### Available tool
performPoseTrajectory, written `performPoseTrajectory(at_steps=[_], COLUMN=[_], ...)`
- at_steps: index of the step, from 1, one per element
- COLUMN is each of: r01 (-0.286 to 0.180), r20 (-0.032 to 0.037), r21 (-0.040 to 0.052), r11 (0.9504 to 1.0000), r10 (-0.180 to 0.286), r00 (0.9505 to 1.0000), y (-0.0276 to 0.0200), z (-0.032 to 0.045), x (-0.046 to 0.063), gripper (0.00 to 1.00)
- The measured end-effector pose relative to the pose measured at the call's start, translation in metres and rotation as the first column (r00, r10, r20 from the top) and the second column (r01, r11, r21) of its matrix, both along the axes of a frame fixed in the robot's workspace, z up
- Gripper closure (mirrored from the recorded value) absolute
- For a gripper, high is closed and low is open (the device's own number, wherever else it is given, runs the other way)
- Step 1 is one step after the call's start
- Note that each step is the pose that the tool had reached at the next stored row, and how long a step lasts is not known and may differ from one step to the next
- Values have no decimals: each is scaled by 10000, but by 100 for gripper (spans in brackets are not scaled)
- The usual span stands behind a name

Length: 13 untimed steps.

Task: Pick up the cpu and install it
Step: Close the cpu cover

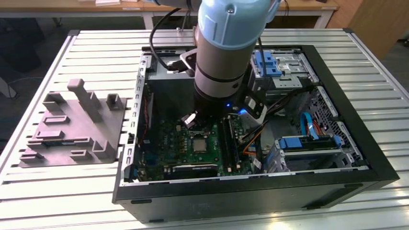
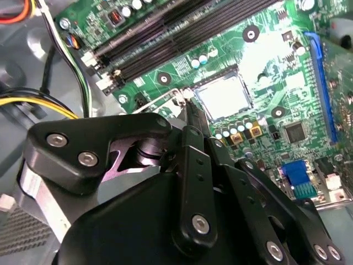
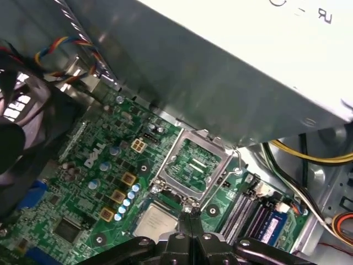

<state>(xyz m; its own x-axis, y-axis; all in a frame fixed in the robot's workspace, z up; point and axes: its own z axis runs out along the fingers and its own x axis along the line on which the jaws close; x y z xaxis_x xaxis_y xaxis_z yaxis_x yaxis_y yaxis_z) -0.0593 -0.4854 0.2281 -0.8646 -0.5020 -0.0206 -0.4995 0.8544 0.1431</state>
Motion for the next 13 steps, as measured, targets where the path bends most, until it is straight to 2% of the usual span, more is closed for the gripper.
performPoseTrajectory(at_steps=[6, 13], r01=[0, -95], r20=[1, 0], r21=[54, 157], r11=[10000, 9998], r10=[0, 95], r00=[10000, 10000], y=[28, 52], z=[0, -4], x=[102, 136], gripper=[89, 89])
